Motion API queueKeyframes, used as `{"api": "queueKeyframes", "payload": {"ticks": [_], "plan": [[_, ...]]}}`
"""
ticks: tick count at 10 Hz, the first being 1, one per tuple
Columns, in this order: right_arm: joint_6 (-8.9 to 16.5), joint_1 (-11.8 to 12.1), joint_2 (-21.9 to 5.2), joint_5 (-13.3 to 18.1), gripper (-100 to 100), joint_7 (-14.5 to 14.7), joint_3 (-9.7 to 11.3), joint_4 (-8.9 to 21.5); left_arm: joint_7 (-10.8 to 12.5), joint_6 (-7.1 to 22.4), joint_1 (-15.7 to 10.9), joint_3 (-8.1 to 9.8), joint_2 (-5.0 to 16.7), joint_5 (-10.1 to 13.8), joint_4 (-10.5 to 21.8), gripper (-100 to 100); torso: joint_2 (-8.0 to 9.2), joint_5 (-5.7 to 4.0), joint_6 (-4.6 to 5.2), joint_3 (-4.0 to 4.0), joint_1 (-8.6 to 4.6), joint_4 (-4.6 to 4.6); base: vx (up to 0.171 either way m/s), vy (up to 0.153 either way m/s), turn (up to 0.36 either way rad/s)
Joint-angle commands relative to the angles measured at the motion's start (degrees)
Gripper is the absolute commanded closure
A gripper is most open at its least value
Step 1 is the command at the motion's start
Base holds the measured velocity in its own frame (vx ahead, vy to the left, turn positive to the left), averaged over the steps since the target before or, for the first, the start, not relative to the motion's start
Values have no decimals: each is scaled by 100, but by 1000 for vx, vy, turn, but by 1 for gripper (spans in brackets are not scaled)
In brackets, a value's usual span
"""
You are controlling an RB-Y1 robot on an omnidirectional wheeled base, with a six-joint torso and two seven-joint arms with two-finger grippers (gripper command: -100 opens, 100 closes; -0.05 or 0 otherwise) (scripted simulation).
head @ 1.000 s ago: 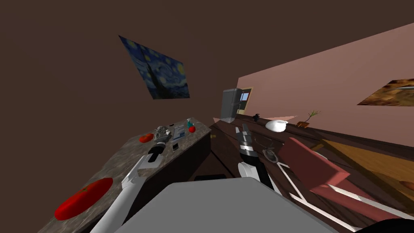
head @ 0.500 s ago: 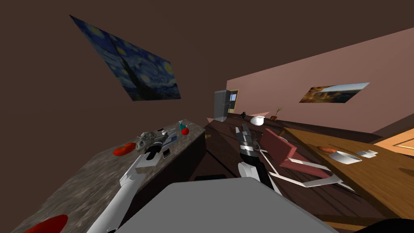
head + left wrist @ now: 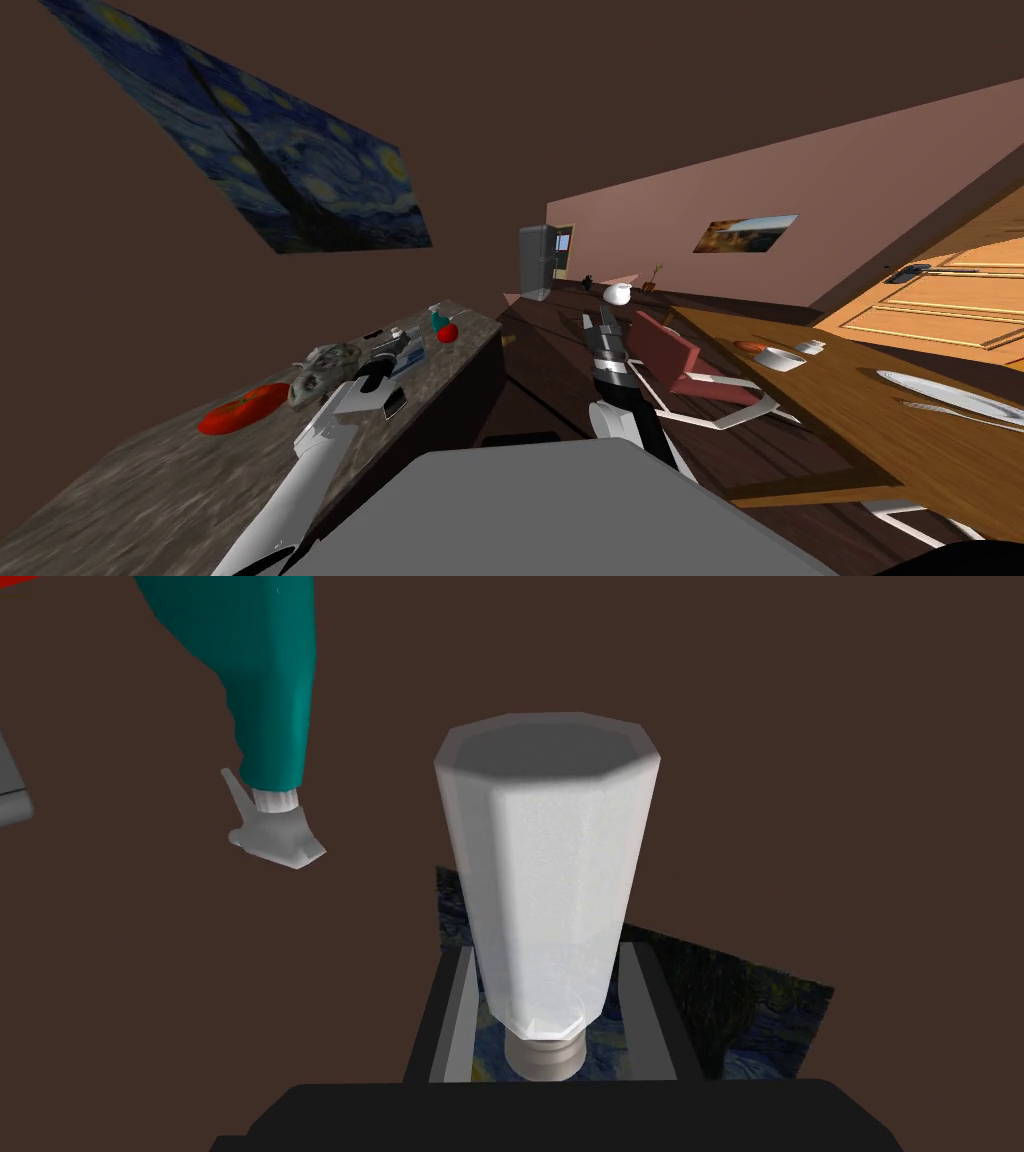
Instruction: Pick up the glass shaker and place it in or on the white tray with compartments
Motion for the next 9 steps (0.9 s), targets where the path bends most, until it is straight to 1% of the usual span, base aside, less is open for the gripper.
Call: {"api": "queueKeyframes", "payload": {"ticks": [1,2,3,4,5,7,8,9], "plan": [[0,0,0,0,0,0,0,0,67,16,-76,55,-9,-107,184,100,0,0,0,0,0,0,54,36,-47],[0,0,0,0,0,0,0,0,108,24,-114,78,-13,-168,278,100,4,-1,-1,2,-6,0,44,34,-55],[0,0,0,0,0,0,0,0,189,32,-178,115,-26,-289,457,100,7,-2,-1,3,-9,1,62,43,-53],[0,0,0,0,0,0,0,0,228,32,-204,129,-35,-346,541,100,4,-3,-4,2,-8,0,64,59,-7],[0,0,0,0,0,0,0,0,301,28,-243,148,-57,-450,697,100,3,-2,-9,1,-1,-1,60,83,37],[0,0,0,0,0,0,0,0,387,16,-273,160,-94,-570,879,100,6,0,-17,2,8,-1,60,71,45],[0,0,0,0,0,0,0,0,420,8,-277,160,-110,-617,946,100,7,0,-18,3,5,-1,58,65,70],[0,0,0,0,0,0,0,0,389,5,-285,165,-110,-592,908,100,8,-1,-20,3,4,-2,24,27,19]]}}
